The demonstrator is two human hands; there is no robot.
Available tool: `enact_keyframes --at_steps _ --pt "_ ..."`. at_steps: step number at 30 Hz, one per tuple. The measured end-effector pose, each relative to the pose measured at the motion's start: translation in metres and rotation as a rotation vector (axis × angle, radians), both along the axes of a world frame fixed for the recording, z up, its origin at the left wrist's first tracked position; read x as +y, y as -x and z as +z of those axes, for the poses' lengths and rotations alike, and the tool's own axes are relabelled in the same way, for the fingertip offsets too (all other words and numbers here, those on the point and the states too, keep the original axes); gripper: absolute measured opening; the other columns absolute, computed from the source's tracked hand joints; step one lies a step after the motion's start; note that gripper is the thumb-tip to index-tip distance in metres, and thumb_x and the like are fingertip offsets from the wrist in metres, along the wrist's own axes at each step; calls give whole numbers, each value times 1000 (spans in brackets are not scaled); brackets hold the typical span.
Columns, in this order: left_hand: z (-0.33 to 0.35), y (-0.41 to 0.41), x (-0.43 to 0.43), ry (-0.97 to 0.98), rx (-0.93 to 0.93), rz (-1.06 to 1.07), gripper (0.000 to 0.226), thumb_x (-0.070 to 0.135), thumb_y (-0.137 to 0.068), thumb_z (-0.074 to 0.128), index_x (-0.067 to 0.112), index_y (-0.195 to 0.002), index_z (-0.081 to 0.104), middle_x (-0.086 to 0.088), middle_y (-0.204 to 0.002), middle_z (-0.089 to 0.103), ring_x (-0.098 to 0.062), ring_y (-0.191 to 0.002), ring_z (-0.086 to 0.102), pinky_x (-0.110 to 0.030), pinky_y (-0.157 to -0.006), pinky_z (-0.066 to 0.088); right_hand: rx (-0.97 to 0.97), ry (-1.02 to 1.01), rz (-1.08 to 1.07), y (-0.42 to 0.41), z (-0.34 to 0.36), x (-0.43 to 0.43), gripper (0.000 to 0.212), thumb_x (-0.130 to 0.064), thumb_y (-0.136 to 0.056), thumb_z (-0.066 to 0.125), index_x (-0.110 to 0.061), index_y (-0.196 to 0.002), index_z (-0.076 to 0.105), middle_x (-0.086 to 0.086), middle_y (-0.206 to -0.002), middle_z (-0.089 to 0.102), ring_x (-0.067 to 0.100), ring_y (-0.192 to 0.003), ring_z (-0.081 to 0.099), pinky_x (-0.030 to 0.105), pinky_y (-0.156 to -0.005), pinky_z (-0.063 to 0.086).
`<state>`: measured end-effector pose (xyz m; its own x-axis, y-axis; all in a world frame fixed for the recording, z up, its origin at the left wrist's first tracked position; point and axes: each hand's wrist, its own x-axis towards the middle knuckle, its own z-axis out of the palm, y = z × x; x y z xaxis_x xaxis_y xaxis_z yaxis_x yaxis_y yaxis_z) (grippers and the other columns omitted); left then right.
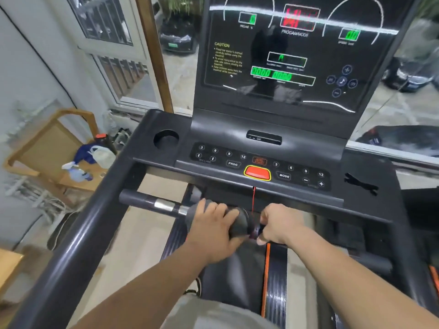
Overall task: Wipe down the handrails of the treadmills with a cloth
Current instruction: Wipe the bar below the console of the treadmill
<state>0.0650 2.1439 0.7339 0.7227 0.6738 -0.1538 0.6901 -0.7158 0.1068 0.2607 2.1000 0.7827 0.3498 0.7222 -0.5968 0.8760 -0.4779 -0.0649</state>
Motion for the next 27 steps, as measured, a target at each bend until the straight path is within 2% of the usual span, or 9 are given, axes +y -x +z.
enact_keyframes --at_steps 3,8,11,13,15,17,20,24,27 --pt "9 -15 29 -15 100 -62 65 73 -97 14 30 -114 60 -2 -109 68 -30 -105 63 -45 -94 40 -9 -11 -43 4 1 -4 44 -47 -60 92 -31 -88 61 -7 -89 62 24 -88 65 26 -70 43" --pt "17 -45 71 400 220 -34 91 77 -87 0 24 -123 65 -8 -131 67 -32 -121 60 -45 -98 42 -25 -33 -102 8 -3 -13 56 -46 -71 88 -32 -122 68 -5 -120 69 22 -114 67 28 -87 51" --pt "8 -35 43 164 108 -35 64 64 -101 18 25 -118 65 -8 -116 69 -33 -110 63 -45 -96 44 -38 -49 -134 12 -3 -18 52 -45 -74 85 -32 -122 68 -6 -119 71 20 -113 67 27 -88 52" --pt "3 -6 4 53 40 -69 48 55 -95 40 23 -123 62 -9 -114 64 -35 -109 59 -52 -102 40 -38 -49 -148 13 -3 -18 51 -45 -74 85 -34 -120 68 -8 -117 71 19 -111 68 26 -88 53" --pt "-7 18 -10 41 55 -145 72 51 -79 56 16 -142 51 -14 -130 55 -39 -121 51 -58 -113 33 -31 -36 -166 13 -2 -16 51 -45 -72 86 -35 -119 68 -10 -114 71 18 -109 68 26 -85 52" --pt "-14 17 4 34 80 -192 77 49 -77 54 17 -146 43 -12 -130 54 -38 -119 51 -57 -112 33 -21 -13 -188 11 1 -14 51 -44 -69 89 -35 -116 69 -11 -110 72 18 -107 68 25 -83 50" --pt "3 -7 31 31 132 -237 53 53 -95 33 23 -135 48 -7 -118 60 -33 -108 58 -49 -97 43 -24 -15 -203 9 2 -12 52 -43 -66 91 -34 -113 70 -11 -108 72 18 -106 68 25 -84 51" --pt "10 -41 63 412 84 43 63 59 -102 17 28 -113 70 -4 -117 71 -30 -113 63 -40 -91 43 -24 -23 -203 11 0 -14 52 -46 -68 91 -34 -113 70 -11 -107 71 16 -106 68 26 -86 52" --pt "-1 -35 42 131 20 32 54 53 -99 24 23 -100 68 -3 -100 71 -32 -99 66 -40 -83 40 -27 -33 -204 11 -1 -17 54 -47 -70 89 -35 -118 68 -10 -112 71 17 -110 67 27 -88 52"
